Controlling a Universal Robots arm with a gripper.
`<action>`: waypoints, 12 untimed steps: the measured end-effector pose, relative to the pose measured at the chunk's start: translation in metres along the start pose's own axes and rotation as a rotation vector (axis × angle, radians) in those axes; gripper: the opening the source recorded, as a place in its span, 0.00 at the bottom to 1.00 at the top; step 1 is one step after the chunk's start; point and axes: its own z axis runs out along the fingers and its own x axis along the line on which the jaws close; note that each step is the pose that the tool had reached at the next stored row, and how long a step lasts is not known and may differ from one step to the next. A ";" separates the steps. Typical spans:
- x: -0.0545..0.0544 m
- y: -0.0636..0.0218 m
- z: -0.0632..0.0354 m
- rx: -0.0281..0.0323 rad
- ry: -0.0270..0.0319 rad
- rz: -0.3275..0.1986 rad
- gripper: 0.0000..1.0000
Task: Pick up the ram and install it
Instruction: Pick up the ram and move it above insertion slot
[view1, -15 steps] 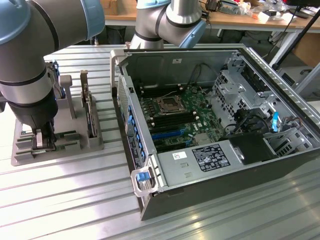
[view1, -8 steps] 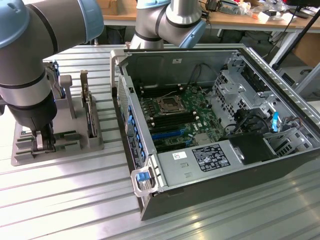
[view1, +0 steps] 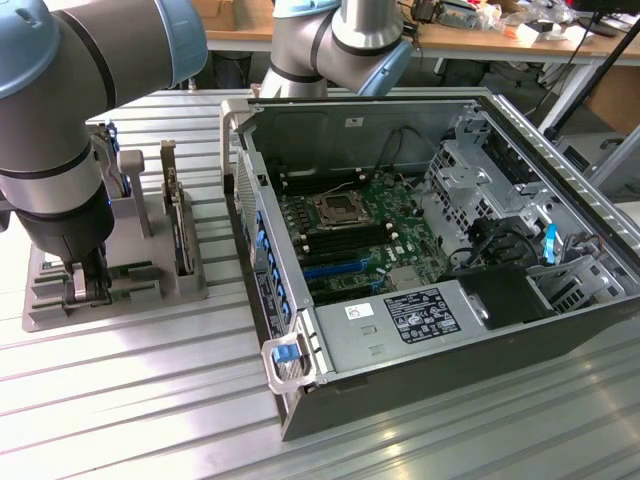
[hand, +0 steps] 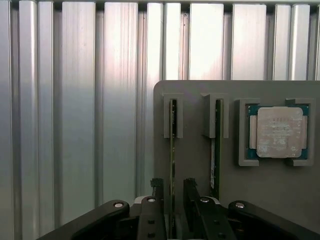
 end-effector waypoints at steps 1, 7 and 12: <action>0.000 0.0000 0.0000 0.0000 0.0000 0.000 0.30; 0.000 0.0000 0.0000 -0.0001 0.0000 0.000 0.12; 0.000 0.0000 0.0000 0.0000 -0.0001 0.000 0.12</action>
